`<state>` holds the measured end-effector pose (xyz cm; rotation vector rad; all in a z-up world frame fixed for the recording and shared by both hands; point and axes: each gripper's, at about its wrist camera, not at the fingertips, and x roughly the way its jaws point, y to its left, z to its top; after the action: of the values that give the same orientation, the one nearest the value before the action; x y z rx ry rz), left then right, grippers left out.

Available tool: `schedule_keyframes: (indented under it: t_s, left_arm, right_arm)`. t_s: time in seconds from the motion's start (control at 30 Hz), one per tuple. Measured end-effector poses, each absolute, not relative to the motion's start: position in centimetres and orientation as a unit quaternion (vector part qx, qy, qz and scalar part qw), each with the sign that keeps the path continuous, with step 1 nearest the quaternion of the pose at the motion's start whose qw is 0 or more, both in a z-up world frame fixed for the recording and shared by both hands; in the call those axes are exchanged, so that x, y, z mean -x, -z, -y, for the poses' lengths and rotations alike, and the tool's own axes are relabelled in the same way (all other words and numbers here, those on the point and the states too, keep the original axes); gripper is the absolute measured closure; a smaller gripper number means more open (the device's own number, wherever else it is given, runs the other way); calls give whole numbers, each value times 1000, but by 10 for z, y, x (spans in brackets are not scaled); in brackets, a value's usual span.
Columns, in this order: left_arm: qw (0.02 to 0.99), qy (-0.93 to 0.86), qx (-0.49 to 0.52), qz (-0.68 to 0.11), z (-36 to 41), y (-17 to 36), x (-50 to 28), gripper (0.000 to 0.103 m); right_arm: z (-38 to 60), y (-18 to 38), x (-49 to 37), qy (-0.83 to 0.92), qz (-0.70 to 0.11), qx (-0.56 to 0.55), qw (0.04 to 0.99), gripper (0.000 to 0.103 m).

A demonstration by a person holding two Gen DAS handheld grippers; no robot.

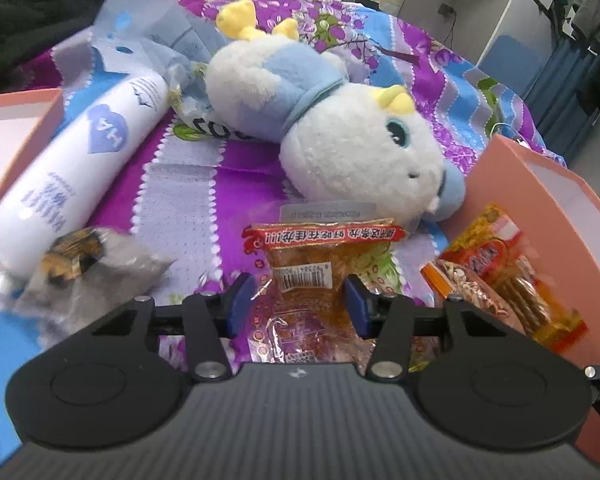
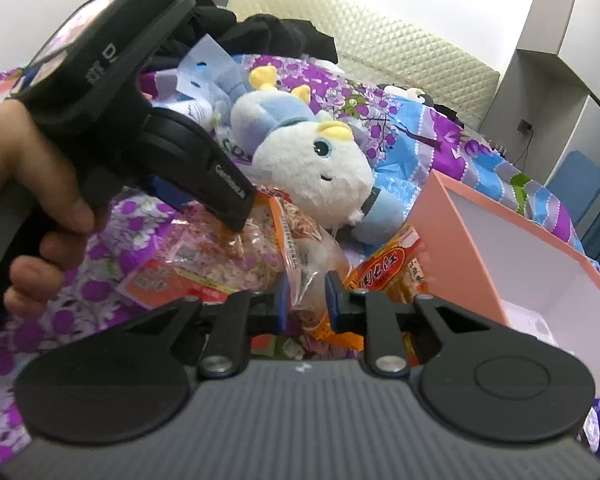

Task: Organize snacks
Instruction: 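Close the left tool on the red-labelled clear pastry bag while the right tool grasps the orange bag, then carry the pastry bag in the left tool and orange bag in the right tool over the pink box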

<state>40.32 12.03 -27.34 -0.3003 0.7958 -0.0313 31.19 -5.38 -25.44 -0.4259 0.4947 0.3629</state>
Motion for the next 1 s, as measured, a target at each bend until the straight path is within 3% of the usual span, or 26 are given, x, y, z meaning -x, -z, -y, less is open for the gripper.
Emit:
schedule_keyframes:
  t_s: [0.53,1.0]
  left_arm:
    - [903,-4,151,-403,-126,220,-269,48]
    - [865,-46,147,-478,-141,238,-190,48]
  right_arm:
    - [82,217,-223,-210,-249,179,928,81]
    - [101,226,-169,-239,-291,176,909,81]
